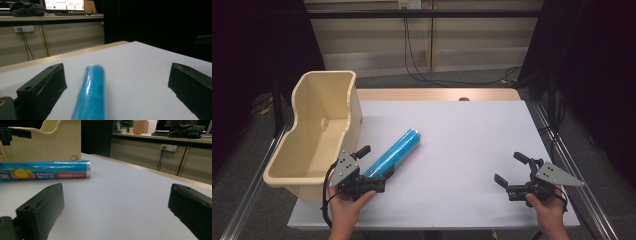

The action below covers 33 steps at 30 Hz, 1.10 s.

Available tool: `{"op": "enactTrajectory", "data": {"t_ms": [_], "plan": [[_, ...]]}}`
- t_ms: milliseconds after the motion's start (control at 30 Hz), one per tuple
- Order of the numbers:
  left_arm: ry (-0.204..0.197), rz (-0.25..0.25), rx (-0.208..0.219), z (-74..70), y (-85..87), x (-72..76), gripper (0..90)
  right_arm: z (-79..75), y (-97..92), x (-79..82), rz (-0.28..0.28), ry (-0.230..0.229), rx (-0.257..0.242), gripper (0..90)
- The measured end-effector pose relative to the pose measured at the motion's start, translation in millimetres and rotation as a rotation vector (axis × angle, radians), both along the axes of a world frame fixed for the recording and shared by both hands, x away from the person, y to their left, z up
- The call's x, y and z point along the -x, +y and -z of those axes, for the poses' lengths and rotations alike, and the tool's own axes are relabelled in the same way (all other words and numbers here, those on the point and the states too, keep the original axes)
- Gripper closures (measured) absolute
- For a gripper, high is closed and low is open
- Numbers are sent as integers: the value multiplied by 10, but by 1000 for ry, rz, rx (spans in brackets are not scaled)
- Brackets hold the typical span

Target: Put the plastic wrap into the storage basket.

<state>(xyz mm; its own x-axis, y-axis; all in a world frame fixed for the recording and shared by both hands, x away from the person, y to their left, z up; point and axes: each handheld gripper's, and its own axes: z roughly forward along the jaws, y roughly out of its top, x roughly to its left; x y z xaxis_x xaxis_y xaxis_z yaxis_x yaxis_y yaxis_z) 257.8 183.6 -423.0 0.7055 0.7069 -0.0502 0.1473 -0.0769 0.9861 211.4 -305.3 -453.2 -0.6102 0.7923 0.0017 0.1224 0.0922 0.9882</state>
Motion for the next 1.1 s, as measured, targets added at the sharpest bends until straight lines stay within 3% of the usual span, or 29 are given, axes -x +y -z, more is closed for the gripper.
{"op": "enactTrajectory", "data": {"t_ms": [567, 867, 933, 1000, 1067, 1100], "plan": [[38, 7, -14, -49, -121, -132, 16, 5, 5, 4, -3, 2, 2, 2], [117, 6, -119, -92, -254, -332, 28, 10, 6, 15, -2, 6, 7, 3], [176, 6, -175, -106, -302, -441, 31, 11, 7, 18, -4, 8, 9, 3], [208, 14, -211, -109, -322, -505, 31, 12, 9, 19, -5, 7, 9, 3], [213, 18, -229, -109, -333, -533, 31, 13, 10, 19, -7, 8, 10, 3], [240, 27, -253, -112, -352, -575, 31, 13, 10, 21, -8, 8, 10, 3]]}}
